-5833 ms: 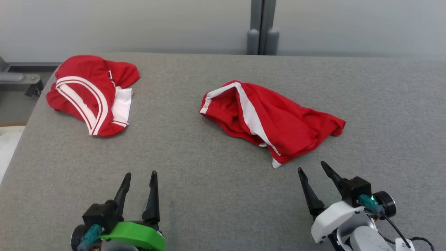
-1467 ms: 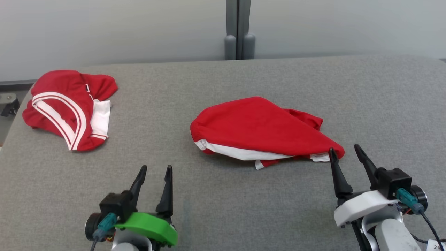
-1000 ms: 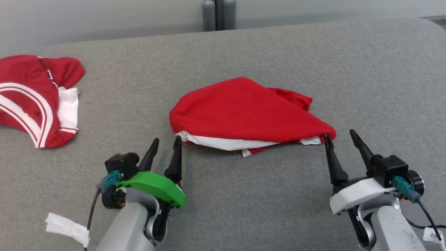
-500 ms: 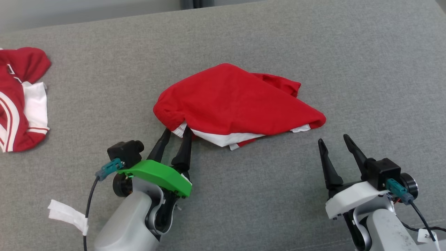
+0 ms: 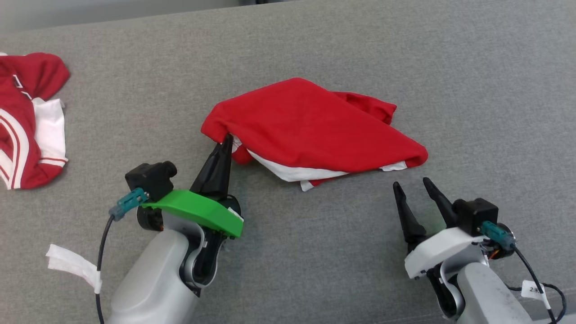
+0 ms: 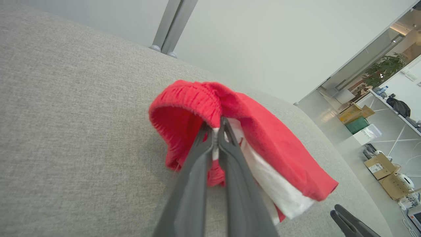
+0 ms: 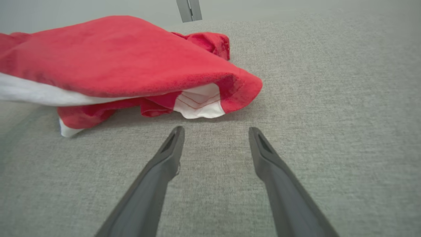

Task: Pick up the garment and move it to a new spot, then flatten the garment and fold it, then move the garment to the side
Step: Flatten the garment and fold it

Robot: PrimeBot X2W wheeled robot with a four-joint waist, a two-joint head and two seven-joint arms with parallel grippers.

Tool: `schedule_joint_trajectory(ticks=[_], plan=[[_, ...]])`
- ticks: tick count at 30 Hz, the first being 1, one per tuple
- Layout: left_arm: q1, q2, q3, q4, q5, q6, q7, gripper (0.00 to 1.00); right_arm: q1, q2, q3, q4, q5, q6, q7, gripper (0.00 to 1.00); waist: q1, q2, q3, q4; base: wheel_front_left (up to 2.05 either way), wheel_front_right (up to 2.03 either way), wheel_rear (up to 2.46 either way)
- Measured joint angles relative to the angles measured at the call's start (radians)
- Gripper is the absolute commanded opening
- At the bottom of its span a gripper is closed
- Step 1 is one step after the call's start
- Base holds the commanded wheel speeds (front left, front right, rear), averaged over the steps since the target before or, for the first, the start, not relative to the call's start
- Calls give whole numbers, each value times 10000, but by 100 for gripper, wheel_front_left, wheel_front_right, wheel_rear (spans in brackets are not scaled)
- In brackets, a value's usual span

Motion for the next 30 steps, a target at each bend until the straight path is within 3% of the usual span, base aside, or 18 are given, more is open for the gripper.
schedule_joint_trajectory(ticks=[13, 14, 15, 17, 26, 30], plan=[[-86, -130, -560, -675, 529, 0, 0, 0, -2046, -4, 328, 2412, 1313, 0, -6, 100, 0, 0, 223, 494, 0, 0, 0], [-97, -132, -575, -686, 531, 0, 0, 0, -2104, -4, 378, 2452, 1419, 0, -6, 92, 0, 0, 240, 524, 0, 0, 0], [-101, -130, -583, -688, 554, 0, 0, 0, -2148, -10, 445, 2493, 1476, -2, -8, 53, 0, 0, 255, 547, 0, 0, 0], [-102, -125, -579, -694, 566, 0, 0, 0, -2200, -12, 575, 2541, 1484, -6, -8, 0, 0, 0, 272, 563, 0, 0, 0], [-174, 150, -468, -815, 696, 0, 0, 0, -2109, 4, 974, 2151, 1662, -6, -2, 0, 0, 0, 79, 441, 0, 0, 0], [-250, 566, -594, -926, 748, 0, 0, 0, -1957, 0, 1074, 1526, 1735, -4, 0, 0, 0, 0, -181, 359, 0, 0, 0]])
